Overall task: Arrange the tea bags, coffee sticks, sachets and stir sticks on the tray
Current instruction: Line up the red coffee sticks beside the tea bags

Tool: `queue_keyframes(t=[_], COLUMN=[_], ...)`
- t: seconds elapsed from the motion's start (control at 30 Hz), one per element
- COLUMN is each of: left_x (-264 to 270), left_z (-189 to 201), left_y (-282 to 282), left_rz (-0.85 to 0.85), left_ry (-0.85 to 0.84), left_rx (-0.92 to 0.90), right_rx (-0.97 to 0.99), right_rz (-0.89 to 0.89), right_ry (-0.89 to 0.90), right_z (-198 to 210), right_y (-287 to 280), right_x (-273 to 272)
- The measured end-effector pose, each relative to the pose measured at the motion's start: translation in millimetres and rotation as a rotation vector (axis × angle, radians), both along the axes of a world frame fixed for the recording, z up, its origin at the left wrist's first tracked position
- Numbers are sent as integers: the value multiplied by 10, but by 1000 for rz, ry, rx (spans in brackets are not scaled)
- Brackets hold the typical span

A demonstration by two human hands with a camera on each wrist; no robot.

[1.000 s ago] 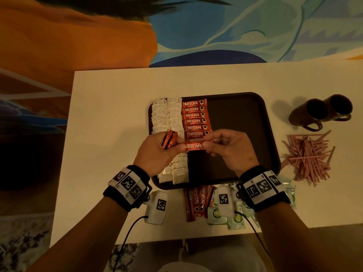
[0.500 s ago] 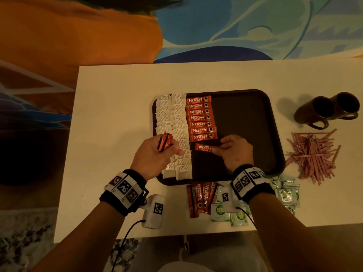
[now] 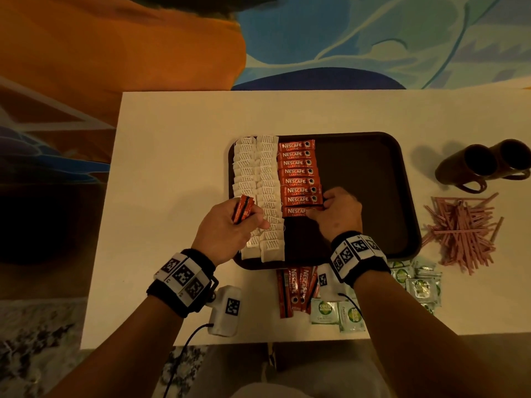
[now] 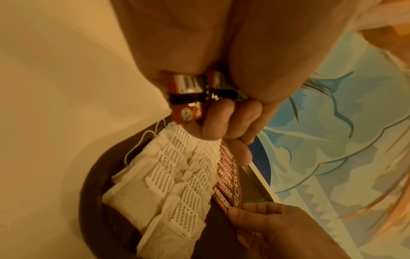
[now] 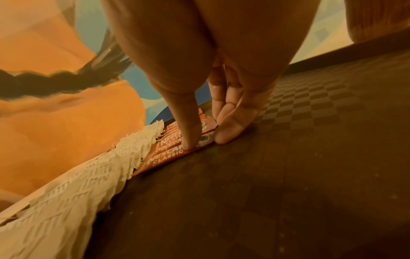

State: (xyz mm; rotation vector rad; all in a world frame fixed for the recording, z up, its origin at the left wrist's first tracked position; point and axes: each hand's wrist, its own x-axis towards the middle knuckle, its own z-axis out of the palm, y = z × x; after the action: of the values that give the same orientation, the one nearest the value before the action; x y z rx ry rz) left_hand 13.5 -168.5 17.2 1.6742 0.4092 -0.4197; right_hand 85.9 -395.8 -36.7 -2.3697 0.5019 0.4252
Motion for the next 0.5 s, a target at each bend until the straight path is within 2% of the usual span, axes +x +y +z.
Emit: queue_keyframes(t=[0.5], left_x=[-19], left_z=[-16], left_y=[-73], left_rz=[-18], left_ry=[4], left_rx=[-8], right_rx=[38], right_rz=[-16], right_ry=[30], right_z=[33], right_y=[-25], right_x=[32])
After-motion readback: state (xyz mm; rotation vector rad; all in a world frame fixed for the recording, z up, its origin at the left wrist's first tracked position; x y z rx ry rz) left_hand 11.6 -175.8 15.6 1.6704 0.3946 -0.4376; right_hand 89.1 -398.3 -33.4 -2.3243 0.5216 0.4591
